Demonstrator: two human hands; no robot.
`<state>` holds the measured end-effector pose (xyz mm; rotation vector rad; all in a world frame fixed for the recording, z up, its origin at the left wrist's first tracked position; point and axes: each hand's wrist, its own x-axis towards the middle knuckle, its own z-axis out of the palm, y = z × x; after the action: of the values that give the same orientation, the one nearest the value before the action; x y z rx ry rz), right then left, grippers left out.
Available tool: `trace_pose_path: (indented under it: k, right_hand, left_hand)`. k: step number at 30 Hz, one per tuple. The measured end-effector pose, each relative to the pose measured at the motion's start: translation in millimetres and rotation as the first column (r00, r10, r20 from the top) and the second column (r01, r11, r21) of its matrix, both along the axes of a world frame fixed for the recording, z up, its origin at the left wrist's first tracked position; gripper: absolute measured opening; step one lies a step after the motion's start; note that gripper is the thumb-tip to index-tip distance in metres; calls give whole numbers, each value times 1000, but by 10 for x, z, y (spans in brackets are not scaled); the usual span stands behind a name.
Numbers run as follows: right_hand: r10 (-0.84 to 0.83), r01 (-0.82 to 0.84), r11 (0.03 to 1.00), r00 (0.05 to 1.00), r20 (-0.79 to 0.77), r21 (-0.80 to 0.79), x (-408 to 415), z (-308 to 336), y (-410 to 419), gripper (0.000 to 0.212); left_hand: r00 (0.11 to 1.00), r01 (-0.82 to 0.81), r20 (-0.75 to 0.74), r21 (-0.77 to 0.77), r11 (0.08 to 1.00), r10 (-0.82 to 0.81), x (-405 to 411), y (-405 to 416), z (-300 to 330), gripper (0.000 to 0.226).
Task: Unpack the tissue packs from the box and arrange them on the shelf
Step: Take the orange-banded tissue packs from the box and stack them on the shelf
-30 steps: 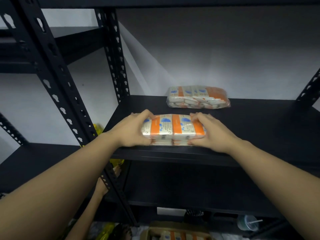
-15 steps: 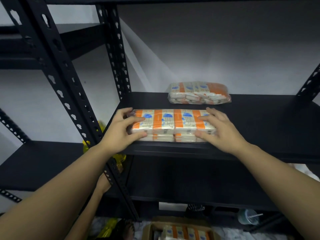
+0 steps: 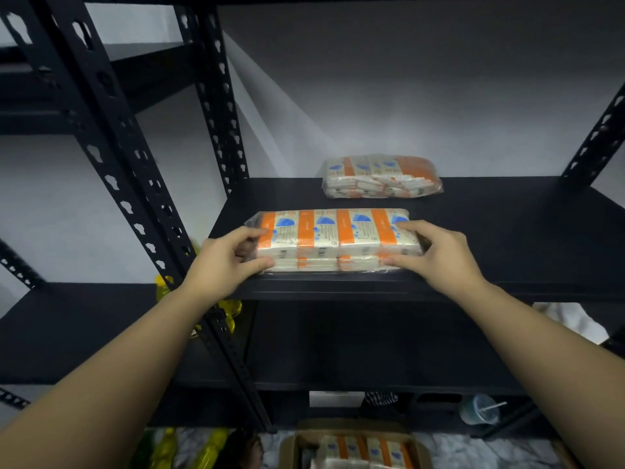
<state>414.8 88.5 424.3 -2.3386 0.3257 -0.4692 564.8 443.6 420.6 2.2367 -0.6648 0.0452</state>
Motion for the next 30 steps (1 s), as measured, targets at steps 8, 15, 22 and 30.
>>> trace_pose_path:
  k: [8, 15, 22, 30]
  right_hand:
    - [-37, 36, 999, 999, 16, 11, -101, -2, 20, 70]
    - [-88, 88, 996, 996, 21, 0, -252, -1, -258, 67]
    - [-200, 199, 979, 980, 17, 30, -579, -1, -976, 64]
    - [-333, 331, 941, 942, 31, 66, -1083, -18, -2085, 63]
  left_hand:
    - [997, -21, 71, -18, 1000, 22, -15, -76, -5, 55]
    - [995, 95, -3, -28, 995, -95, 155, -467, 53, 54]
    - [975, 219, -37, -16, 976, -219, 205, -1381, 48, 57]
    - [937, 345, -34, -50, 937, -347, 124, -2860, -2, 50]
